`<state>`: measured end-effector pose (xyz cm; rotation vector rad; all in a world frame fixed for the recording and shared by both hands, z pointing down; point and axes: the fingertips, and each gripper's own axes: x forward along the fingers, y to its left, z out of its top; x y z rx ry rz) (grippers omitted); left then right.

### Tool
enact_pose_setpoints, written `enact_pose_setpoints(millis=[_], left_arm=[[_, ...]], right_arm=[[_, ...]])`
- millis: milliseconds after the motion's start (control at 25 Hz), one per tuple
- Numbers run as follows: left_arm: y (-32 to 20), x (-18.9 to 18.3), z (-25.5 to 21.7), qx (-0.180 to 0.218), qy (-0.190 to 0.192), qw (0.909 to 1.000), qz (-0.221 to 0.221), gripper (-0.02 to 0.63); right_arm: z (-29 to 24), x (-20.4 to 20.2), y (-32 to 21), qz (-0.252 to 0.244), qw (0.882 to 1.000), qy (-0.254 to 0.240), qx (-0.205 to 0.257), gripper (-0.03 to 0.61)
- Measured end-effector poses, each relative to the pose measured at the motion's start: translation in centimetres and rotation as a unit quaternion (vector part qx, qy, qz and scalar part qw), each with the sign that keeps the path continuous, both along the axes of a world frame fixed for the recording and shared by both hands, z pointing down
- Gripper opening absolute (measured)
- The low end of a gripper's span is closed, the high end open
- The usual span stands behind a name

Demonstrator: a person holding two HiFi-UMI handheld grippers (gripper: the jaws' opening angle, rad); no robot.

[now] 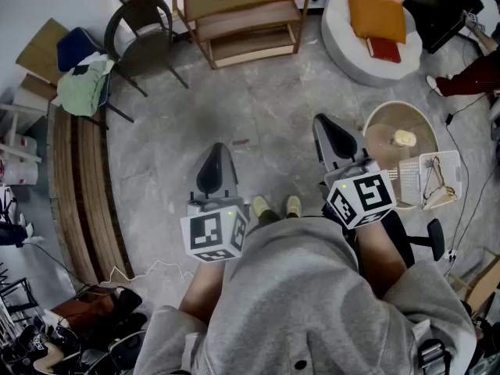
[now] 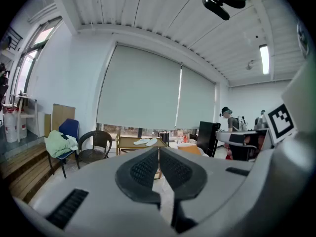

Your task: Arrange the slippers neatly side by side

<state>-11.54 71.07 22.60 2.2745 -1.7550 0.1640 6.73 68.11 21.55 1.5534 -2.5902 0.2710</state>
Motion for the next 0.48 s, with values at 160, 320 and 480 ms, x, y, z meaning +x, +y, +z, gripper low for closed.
enact_pose_setpoints(millis=[160,320,480], left_arm=[[-0.5,-1.1,0.4,-0.007,0.001,1.0000,0.006,0.023],[-1.2,-1.9,0.9,-0.013,0.001,0.9999,0.009,0.023],[-2.1,-3.4,1.0,-0.015,-0.004,0.9999,0.007,0.023]], right_arm=[[0.5,-1.6,-0.4,-0.004,1.000,0.007,-0.005,0.028],[1.3,-2.5,-0.6,-0.001,1.000,-0.002,-0.018,0.028],[2.0,-3.9,-1.1,-0.007,1.000,0.007,-0.025,0.028]])
